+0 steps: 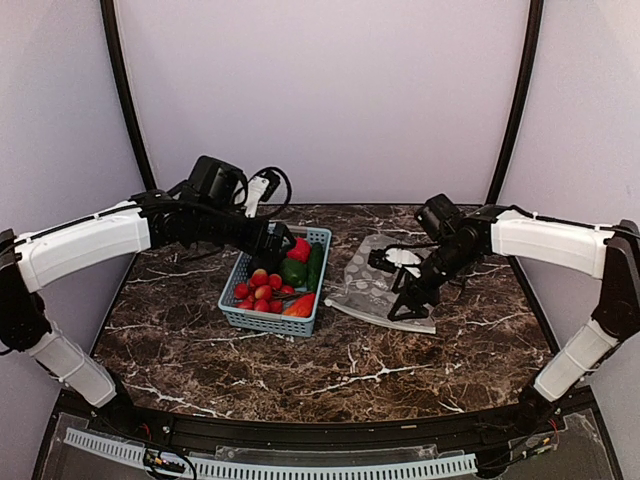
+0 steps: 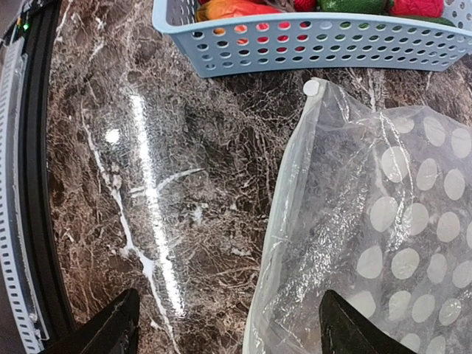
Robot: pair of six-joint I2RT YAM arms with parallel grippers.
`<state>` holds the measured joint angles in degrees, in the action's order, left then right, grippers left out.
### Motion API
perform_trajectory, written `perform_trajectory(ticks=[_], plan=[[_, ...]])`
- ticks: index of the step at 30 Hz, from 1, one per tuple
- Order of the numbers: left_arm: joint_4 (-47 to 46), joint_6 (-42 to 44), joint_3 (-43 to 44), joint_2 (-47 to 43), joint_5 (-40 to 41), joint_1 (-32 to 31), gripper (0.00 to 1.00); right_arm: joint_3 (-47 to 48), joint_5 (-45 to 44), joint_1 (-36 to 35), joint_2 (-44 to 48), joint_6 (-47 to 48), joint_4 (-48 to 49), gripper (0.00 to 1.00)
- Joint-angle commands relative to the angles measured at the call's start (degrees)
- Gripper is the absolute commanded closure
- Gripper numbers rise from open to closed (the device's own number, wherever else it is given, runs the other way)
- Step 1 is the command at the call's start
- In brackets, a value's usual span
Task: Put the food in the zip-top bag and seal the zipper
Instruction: Pick up the zipper food storage bag from the center of the board.
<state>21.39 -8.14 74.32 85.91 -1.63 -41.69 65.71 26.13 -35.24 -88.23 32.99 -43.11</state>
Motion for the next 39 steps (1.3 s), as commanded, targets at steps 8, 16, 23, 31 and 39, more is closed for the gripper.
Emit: perform_trajectory(ticks=[8,16,23,31,39], plan=[[-11.4,13.1,-11.5,-14.2,32.3,4.3,0.01,0.0,-16.0,-11.1,-6.2,0.2,5.8,0.32],[-17.1,11.2,-23.1,-16.3,29.4,6.4,0.24,0.4,-26.5,-13.4,-10.9,-2.9,10.2,0.43],[-19.6,11.4,-27.2,-21.1,28.3,6.6,0.25,-0.2,-34.3,-13.9,-13.8,-3.3,12.6,0.5],[-20.1,12.7,-27.3,-21.5,26.1,6.6,0.26,0.7,-34.4,-13.8,-15.1,-4.8,12.1,0.71],[-21.0,11.9,-26.7,-20.9,17.6,6.6,0.28,2.8,-31.1,-10.2,-13.3,-6.7,10.2,1.0]])
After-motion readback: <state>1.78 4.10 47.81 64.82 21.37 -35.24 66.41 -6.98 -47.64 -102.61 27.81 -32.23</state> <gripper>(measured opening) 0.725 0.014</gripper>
